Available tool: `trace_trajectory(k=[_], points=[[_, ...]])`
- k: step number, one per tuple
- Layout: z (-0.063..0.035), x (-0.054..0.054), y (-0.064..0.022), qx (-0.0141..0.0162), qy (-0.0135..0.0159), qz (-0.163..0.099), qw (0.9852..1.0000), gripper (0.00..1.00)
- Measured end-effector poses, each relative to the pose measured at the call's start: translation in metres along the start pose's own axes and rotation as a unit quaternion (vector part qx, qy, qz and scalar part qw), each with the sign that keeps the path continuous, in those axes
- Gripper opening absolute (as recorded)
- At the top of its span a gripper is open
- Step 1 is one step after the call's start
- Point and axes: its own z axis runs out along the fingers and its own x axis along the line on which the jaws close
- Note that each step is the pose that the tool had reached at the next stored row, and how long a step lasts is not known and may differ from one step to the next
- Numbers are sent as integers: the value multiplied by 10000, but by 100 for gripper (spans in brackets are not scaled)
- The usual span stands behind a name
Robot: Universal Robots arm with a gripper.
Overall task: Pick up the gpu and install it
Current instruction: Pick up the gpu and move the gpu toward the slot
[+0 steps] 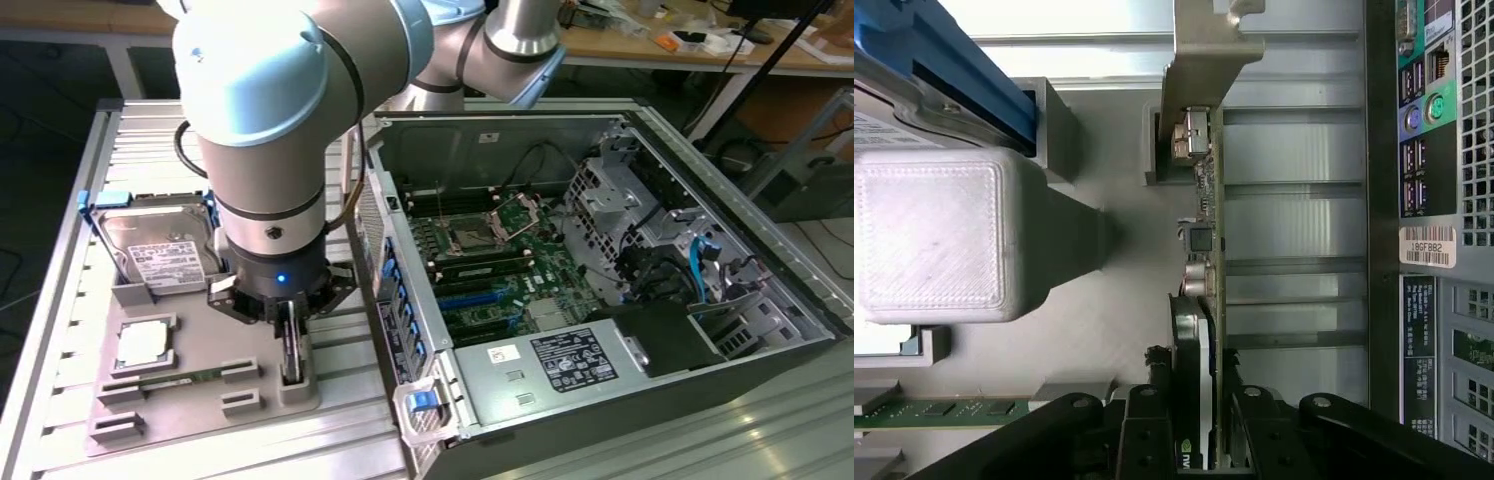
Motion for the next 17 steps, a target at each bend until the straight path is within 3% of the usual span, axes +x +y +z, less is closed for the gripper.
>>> trace_trajectory(k=[4,17], points=[[-35,-1,2,-2,-3,0,10000,28],[-630,-13,28,0,0,0,10000,28]])
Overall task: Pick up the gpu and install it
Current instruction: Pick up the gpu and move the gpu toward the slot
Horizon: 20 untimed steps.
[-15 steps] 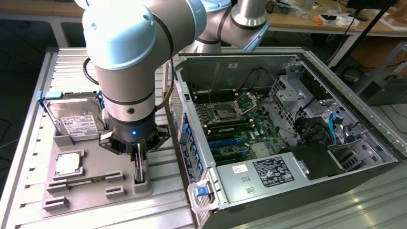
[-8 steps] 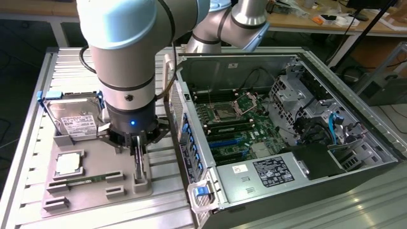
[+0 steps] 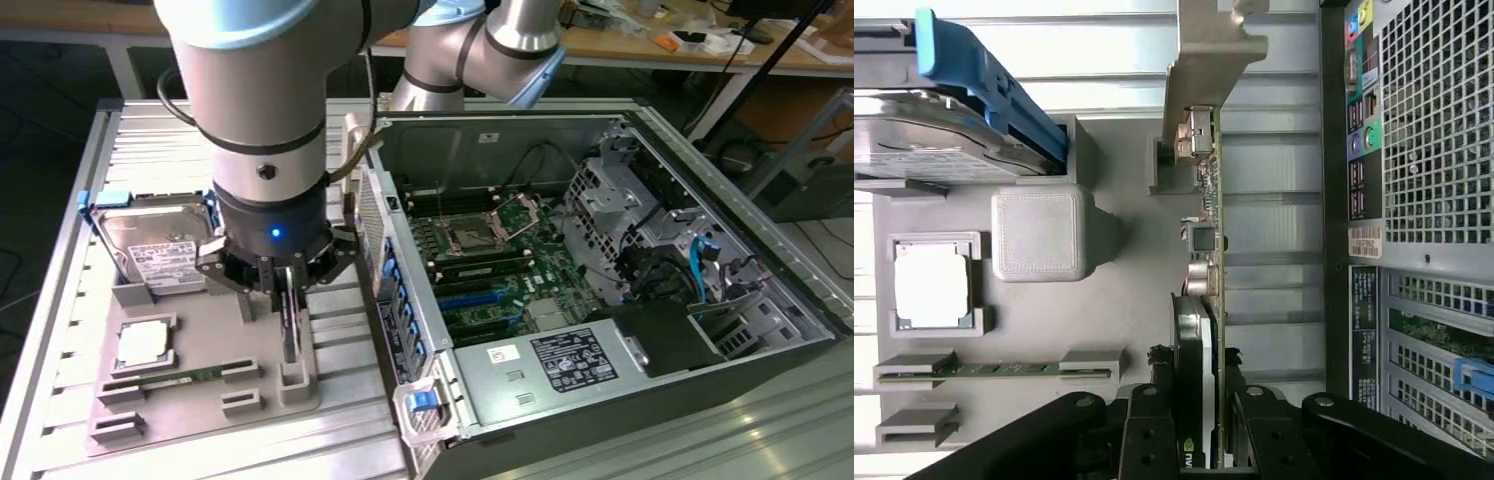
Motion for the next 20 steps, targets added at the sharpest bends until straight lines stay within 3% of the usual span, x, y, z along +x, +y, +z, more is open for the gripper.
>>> trace_trajectory(k=[2,4,7,20], points=[[-91,-2,4,0,0,0,10000,28],[-276,-6,12,0,0,-6,10000,28],[-430,-9,19,-1,1,-30,10000,28],[-1021,-28,46,-6,12,-282,9996,28]])
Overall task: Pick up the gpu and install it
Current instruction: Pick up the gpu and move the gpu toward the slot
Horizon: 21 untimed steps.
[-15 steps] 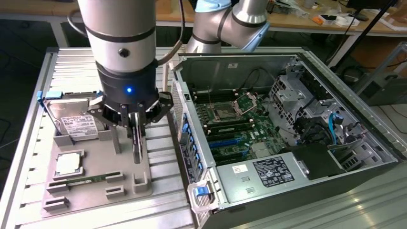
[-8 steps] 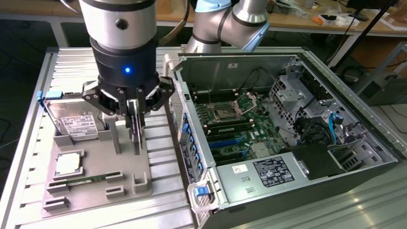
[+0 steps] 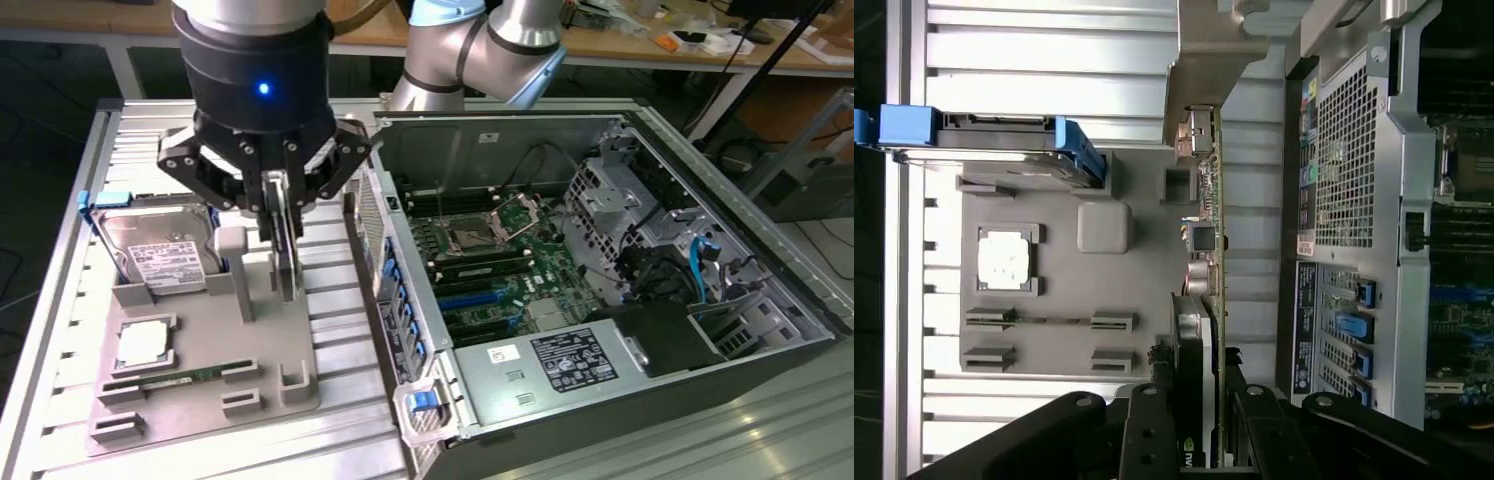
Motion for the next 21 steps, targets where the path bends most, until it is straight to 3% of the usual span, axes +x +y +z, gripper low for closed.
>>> trace_trajectory(k=[1,4,6,14,15,21], points=[[-47,-11,1,-7,2,-10,10000,28],[-165,-49,-16,-104,2,-39,9999,28],[-222,-88,-27,-133,9,-56,9999,28],[-219,-461,-40,-137,41,-115,9998,28],[-214,-556,-43,-137,45,-122,9998,28],[-177,-833,-54,-138,54,-136,9998,28]])
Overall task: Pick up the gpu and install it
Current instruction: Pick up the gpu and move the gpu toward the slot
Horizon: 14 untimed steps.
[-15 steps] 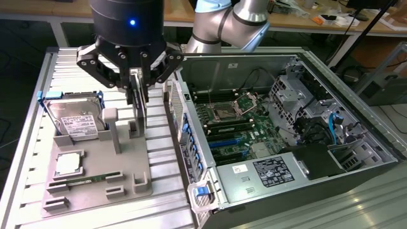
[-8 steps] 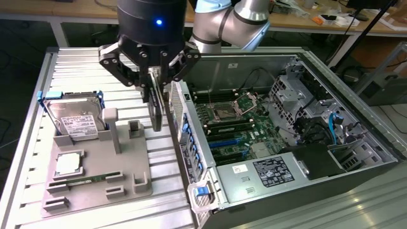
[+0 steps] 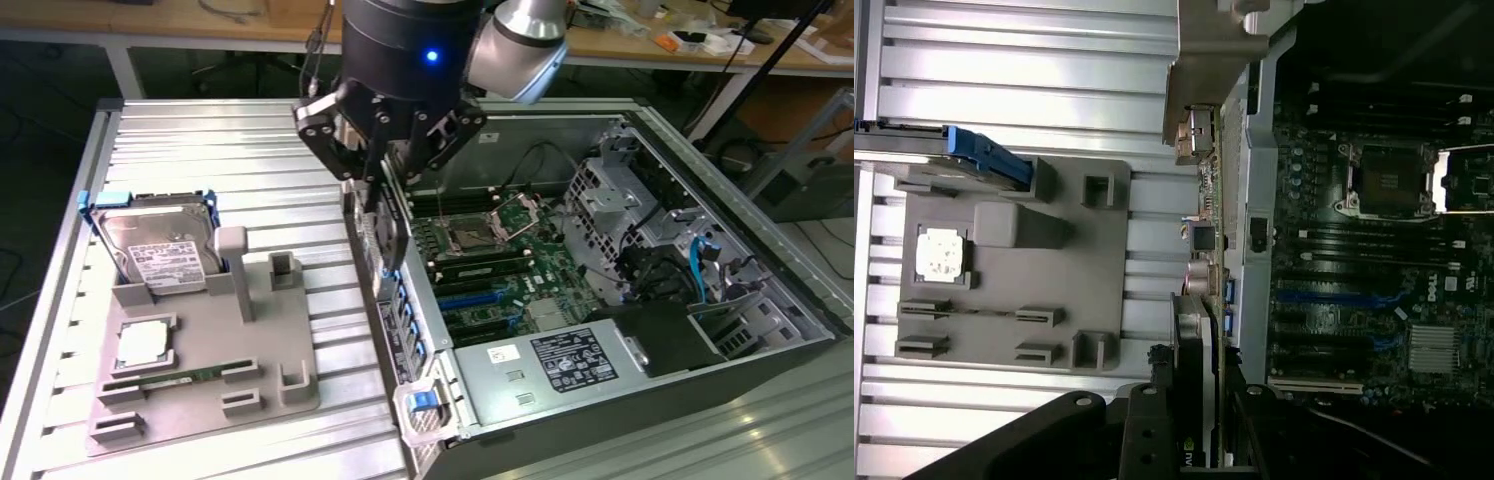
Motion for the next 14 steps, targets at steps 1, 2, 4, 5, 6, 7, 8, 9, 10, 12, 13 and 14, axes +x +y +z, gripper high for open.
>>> trace_trajectory(k=[1,2,4,5,6,7,8,9,10,12,13,14], points=[[7,-39,-3,0,2,-3,10000,28],[17,-90,-7,1,4,-11,10000,28],[45,-194,-15,10,9,-22,10000,28],[56,-242,-18,13,11,-23,10000,28],[61,-299,-22,19,14,-23,10000,28],[64,-343,-25,26,14,-23,10000,28],[65,-388,-28,34,15,-23,10000,28],[69,-432,-31,43,16,-23,10000,28],[72,-482,-34,56,18,-23,10000,28],[77,-572,-39,80,20,-23,10000,28],[80,-620,-43,94,21,-23,10000,28],[82,-663,-45,108,22,-24,9999,28]])
